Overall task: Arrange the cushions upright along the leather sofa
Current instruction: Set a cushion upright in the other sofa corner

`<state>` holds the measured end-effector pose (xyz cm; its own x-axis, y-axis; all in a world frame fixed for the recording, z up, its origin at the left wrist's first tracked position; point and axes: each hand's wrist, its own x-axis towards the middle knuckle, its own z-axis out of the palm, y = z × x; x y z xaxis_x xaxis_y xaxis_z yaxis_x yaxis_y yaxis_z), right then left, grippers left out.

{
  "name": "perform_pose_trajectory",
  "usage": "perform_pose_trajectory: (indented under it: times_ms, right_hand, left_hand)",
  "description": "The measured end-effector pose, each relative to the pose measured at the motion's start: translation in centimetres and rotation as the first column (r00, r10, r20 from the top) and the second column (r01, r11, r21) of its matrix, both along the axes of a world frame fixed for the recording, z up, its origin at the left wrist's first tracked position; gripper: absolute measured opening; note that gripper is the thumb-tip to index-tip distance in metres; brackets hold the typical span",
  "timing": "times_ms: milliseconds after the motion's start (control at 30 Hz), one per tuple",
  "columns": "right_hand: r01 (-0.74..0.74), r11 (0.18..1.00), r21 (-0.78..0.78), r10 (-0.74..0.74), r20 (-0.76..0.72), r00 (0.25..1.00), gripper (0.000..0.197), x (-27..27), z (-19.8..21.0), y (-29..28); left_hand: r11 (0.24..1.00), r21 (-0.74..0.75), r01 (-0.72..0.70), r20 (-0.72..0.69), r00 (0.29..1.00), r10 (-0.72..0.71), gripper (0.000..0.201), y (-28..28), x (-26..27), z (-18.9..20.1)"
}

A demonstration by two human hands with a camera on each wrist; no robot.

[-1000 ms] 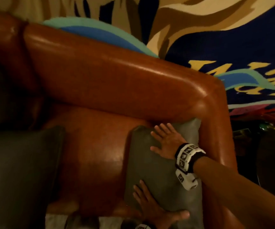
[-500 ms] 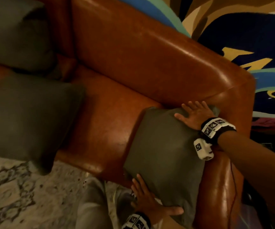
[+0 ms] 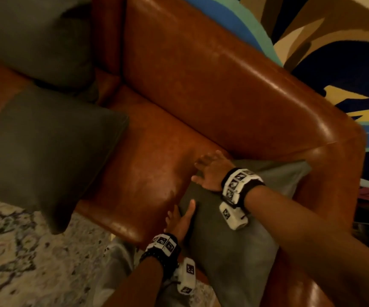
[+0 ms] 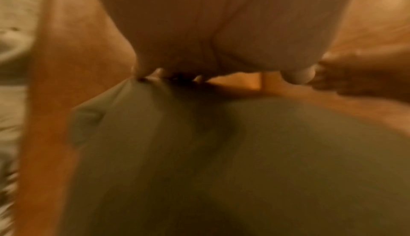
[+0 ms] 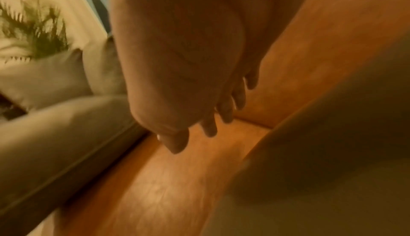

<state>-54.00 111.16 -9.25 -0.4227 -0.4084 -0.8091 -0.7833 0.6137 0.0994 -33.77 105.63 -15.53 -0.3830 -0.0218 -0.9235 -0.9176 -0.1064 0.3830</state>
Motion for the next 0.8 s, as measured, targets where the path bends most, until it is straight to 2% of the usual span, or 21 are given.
perform_pose_trajectory:
  times_ms: [100,167,233,300,500,600,700,733,800]
  right_hand:
    - [-0.041,0.994,0.101,0.033,0.086,0.996,0.078,0.1,-4.0,-1.8]
    - [-0.006,0.984,0.176,-0.011,0.098,0.995,0.077,-0.4,-6.0,-1.6]
    - [0.044,0.97,0.238,-0.07,0.098,0.993,0.075,-1.1,-7.0,-0.9]
    - [0.059,0.958,0.281,-0.092,0.104,0.99,0.072,-2.3,-7.3,-0.5]
    - [0.049,0.929,0.366,-0.116,0.162,0.98,0.076,-5.1,-5.4,-0.6]
    - [0.106,0.919,0.379,-0.185,0.178,0.967,0.082,-6.5,-4.3,0.6]
    - [0.19,0.904,0.382,-0.275,0.181,0.944,0.086,-7.2,-1.9,2.2]
    - [0.213,0.905,0.369,-0.294,0.181,0.938,0.088,-7.3,-0.8,2.7]
    - [0.237,0.915,0.326,-0.307,0.18,0.935,0.091,-7.0,1.8,4.0]
  left_hand:
    - [1.0,-0.012,0.011,0.022,1.0,-0.011,0.143,1.3,1.0,-1.8]
    - [0.999,-0.003,-0.033,0.032,0.999,0.033,0.142,1.8,1.9,-2.5]
    - [0.996,0.021,-0.083,0.046,0.996,0.082,0.148,2.1,2.7,-3.4]
    - [0.992,0.044,-0.115,0.045,0.993,0.113,0.145,2.3,2.9,-3.8]
    - [0.981,0.059,-0.185,0.094,0.979,0.179,0.124,2.4,2.9,-4.3]
    - [0.98,0.073,-0.183,0.16,0.972,0.17,0.108,2.4,3.7,-5.2]
    - [0.974,0.113,-0.196,0.241,0.956,0.165,0.126,1.1,4.1,-6.4]
    - [0.979,0.088,-0.183,0.222,0.962,0.16,0.125,0.0,3.9,-6.3]
    - [0.992,0.035,-0.121,0.103,0.988,0.117,0.106,-3.2,1.3,-4.8]
